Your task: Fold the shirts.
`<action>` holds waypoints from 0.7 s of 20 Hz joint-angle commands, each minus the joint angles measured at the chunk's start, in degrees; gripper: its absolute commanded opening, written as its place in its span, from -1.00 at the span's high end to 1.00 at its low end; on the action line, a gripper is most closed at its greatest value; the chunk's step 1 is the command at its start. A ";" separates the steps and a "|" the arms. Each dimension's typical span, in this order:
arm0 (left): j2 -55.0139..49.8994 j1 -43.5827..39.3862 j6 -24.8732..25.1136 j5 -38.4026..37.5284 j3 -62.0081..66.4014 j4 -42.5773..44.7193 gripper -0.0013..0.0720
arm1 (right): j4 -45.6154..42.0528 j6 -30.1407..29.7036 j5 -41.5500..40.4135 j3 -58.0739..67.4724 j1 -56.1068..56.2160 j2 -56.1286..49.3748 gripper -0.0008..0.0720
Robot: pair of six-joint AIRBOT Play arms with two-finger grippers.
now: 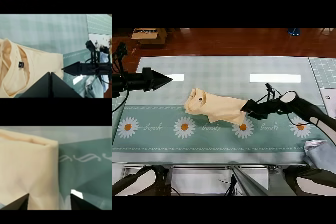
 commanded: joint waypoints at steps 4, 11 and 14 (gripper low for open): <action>-0.11 -0.02 2.16 0.39 -0.02 0.02 0.91 | 12.94 -3.45 -18.08 -1.29 9.14 -2.84 0.85; -0.15 -0.02 2.16 2.38 -0.02 0.07 0.91 | -7.87 -4.76 10.23 6.58 -7.43 15.06 0.92; -0.15 -0.04 2.16 3.41 -0.02 0.07 0.91 | -13.03 -0.31 21.64 9.49 -18.71 26.21 0.92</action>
